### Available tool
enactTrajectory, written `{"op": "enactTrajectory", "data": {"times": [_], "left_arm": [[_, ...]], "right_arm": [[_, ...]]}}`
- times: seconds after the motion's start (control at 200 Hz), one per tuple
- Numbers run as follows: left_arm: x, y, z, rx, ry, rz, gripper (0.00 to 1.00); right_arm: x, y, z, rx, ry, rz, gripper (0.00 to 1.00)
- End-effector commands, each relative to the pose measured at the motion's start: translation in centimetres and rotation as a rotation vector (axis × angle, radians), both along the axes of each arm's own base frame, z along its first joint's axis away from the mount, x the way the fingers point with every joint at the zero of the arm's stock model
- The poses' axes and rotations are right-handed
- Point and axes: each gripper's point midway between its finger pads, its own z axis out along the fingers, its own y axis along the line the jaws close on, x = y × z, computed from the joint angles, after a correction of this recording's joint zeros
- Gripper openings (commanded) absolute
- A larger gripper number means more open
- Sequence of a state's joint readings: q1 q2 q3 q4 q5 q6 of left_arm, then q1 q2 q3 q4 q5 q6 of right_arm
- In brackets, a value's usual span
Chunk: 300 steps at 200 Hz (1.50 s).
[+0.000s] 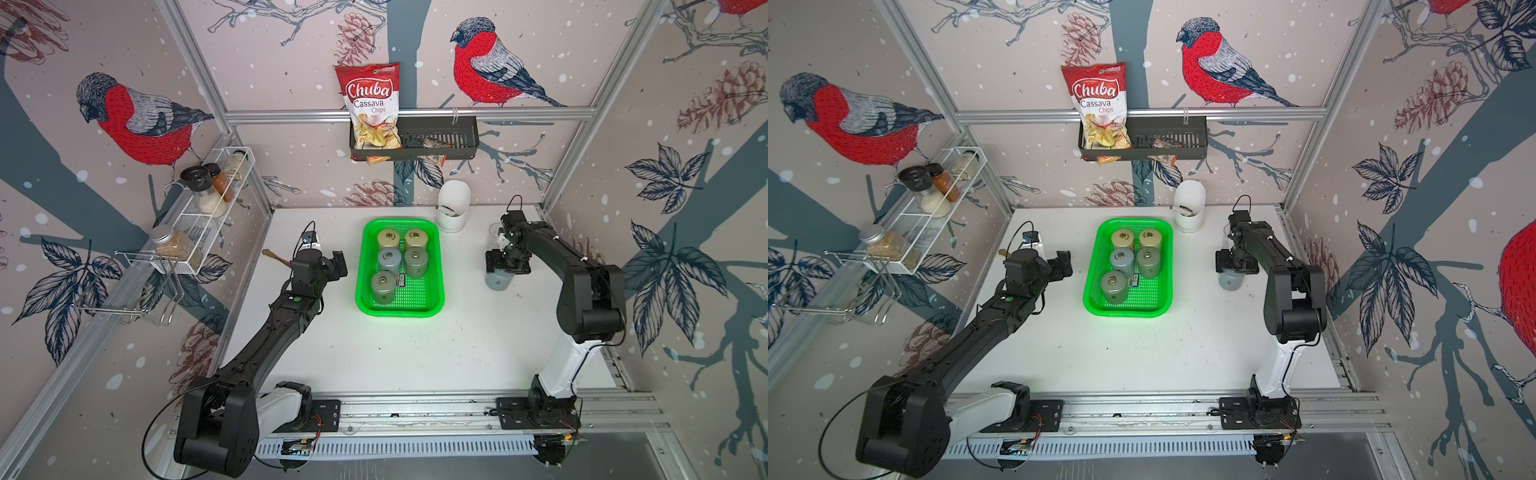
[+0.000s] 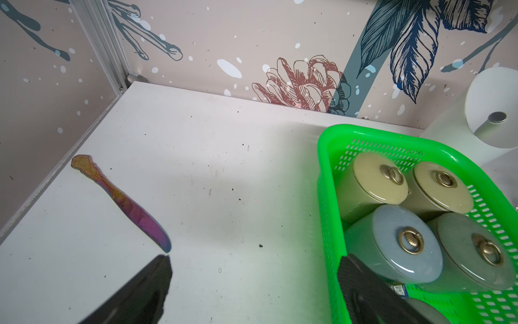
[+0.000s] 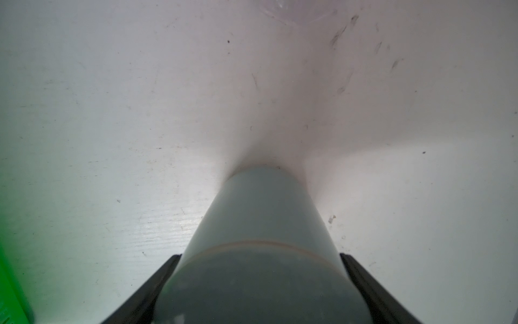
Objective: Take the tea canister out of the basket
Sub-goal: Place the tea canister at the center of the board.
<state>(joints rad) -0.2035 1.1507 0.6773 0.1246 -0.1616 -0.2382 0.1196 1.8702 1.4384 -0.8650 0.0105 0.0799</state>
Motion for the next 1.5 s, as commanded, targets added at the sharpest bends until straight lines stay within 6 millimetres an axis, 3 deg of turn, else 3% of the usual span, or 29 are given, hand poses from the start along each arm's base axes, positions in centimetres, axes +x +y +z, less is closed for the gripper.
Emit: {"op": "enactTrajectory", "data": {"times": [0.0, 0.27, 0.395, 0.59, 0.71, 0.886, 1.176, 1.496], "left_arm": [[0.1, 0.1, 0.4, 0.004, -0.013, 0.007, 0.97], [0.1, 0.1, 0.5, 0.006, -0.011, 0.006, 0.97], [0.0, 0.1, 0.6, 0.006, -0.014, 0.01, 0.97], [0.0, 0.1, 0.6, 0.004, -0.012, 0.007, 0.97], [0.0, 0.1, 0.7, 0.007, -0.014, 0.007, 0.97], [0.1, 0.1, 0.8, 0.007, -0.015, 0.007, 0.97], [0.1, 0.0, 1.1, 0.006, -0.019, 0.005, 0.97], [-0.2, 0.1, 1.3, 0.001, -0.027, 0.008, 0.97]], "right_arm": [[0.5, 0.2, 0.2, 0.01, -0.028, 0.011, 0.0], [0.3, 0.1, -0.2, 0.01, -0.022, 0.013, 0.04], [0.3, 0.1, -0.5, 0.014, -0.017, 0.015, 0.21], [0.2, 0.0, -0.6, 0.011, -0.016, 0.018, 0.7], [0.2, 0.0, -0.5, 0.008, -0.018, 0.017, 0.87], [0.3, -0.3, -0.6, -0.004, -0.016, 0.012, 1.0], [0.7, -0.5, 0.0, -0.013, -0.032, 0.002, 1.0], [1.9, -0.3, 3.9, -0.109, -0.159, 0.009, 1.0]]}}
